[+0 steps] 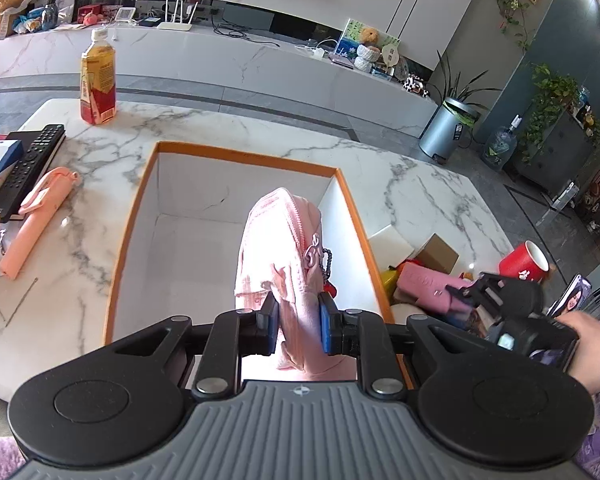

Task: Organize objects
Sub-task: 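Carry the backpack with the left tool while the right carries the wallet into the box, then open the left tool releasing the backpack while the right releases the wallet inside the box, then move both tools out of the box toward the items beside it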

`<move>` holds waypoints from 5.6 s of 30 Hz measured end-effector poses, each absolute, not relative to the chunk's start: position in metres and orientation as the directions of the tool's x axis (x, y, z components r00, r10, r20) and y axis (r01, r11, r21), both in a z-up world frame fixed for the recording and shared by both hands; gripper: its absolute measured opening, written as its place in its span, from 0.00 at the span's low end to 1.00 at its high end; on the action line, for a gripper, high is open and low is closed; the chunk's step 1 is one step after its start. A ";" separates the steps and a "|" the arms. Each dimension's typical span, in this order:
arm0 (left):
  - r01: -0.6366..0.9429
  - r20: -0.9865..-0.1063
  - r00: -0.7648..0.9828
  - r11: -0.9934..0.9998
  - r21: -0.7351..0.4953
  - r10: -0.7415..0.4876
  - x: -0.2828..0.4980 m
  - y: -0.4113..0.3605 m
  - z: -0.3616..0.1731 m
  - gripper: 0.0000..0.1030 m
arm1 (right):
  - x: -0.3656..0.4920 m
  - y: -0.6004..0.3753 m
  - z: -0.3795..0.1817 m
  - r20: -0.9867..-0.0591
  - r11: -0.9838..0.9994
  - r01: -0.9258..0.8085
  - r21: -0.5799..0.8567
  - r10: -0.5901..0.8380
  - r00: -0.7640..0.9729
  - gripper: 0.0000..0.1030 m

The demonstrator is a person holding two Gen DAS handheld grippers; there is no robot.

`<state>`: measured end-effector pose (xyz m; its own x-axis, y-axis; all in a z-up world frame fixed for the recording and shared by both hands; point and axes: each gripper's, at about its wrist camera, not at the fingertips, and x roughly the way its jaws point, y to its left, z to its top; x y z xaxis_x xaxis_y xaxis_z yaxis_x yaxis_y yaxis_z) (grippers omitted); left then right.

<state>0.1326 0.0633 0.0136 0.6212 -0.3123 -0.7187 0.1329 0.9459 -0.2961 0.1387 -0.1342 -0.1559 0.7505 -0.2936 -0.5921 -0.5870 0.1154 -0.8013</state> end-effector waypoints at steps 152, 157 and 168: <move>-0.015 -0.779 0.550 0.929 -0.370 -0.302 0.092 0.139 -0.009 0.39 | 0.145 -0.031 -0.077 -0.831 0.858 -0.459 0.231 0.419 0.366 0.30; 0.082 -0.746 0.587 0.940 -0.331 -0.314 0.090 0.116 0.015 0.39 | 0.138 -0.046 -0.060 -0.799 0.862 -0.448 0.239 0.437 0.413 0.30; 0.274 -0.722 0.547 0.905 -0.325 -0.425 0.101 0.045 0.027 0.39 | 0.123 -0.114 -0.025 -0.750 0.914 -0.362 0.185 0.369 0.549 0.30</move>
